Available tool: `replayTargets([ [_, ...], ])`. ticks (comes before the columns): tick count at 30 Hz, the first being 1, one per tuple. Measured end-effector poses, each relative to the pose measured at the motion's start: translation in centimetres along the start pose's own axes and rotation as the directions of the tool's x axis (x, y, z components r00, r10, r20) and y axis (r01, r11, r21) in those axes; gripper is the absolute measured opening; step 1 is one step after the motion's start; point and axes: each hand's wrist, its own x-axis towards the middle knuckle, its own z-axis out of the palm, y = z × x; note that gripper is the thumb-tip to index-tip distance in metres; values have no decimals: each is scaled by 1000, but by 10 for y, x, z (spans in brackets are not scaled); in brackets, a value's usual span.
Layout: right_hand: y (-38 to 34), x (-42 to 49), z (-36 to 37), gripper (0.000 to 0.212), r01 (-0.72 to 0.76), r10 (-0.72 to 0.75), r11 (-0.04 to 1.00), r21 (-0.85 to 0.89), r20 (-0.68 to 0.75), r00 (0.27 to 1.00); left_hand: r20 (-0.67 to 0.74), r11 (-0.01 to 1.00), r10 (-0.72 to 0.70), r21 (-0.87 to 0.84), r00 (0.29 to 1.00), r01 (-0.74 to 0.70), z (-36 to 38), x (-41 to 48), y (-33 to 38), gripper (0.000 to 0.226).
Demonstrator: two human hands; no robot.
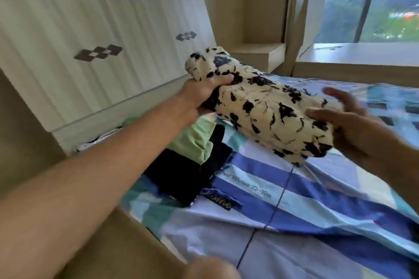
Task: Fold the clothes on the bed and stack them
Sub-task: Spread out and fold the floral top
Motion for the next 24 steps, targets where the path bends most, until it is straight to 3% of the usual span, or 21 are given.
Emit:
replayTargets([
  [2,-5,41,60,57,11,-14,998,69,55,998,-46,1000,4,30,999,-3,-54,20,20,52],
  [4,0,77,107,49,17,-26,994,104,84,996,-86,998,-27,60,996,32,-101,36,28,40],
  [6,13,108,147,45,1,-7,996,84,78,997,-121,993,-70,84,990,80,-138,47,25,24],
  [9,50,138,189,50,-54,54,999,-2,83,995,-230,969,-199,101,953,227,-186,61,-9,29],
  [11,88,146,200,52,-106,117,984,-146,69,991,-269,938,-289,113,919,328,-214,73,-49,63],
  [13,118,147,204,55,-94,114,941,-325,41,993,-376,906,-319,149,870,396,-228,78,-77,115],
  [15,127,149,203,61,-12,46,897,-442,65,997,-573,867,-146,318,807,383,-223,78,-80,143],
  [16,125,152,202,64,42,5,862,-506,91,996,-623,780,23,500,782,375,-219,79,-72,147],
  [17,120,156,202,63,87,-25,808,-583,113,993,-573,628,223,703,789,333,-212,80,-61,146],
  [19,105,162,208,52,176,-86,656,-734,160,983,-224,280,490,956,843,91,-196,82,-36,128],
  [20,98,163,215,44,221,-106,583,-782,197,975,-41,195,492,979,870,-64,-191,88,-29,110],
  [21,92,163,222,43,258,-112,527,-810,235,966,91,180,435,966,896,-185,-185,94,-26,91],
  [23,88,163,236,57,275,-51,476,-836,286,957,202,184,264,949,943,-255,-181,106,-31,69],
  [24,89,162,240,65,280,-23,442,-852,301,953,212,168,188,955,959,-244,-182,108,-37,71],
])
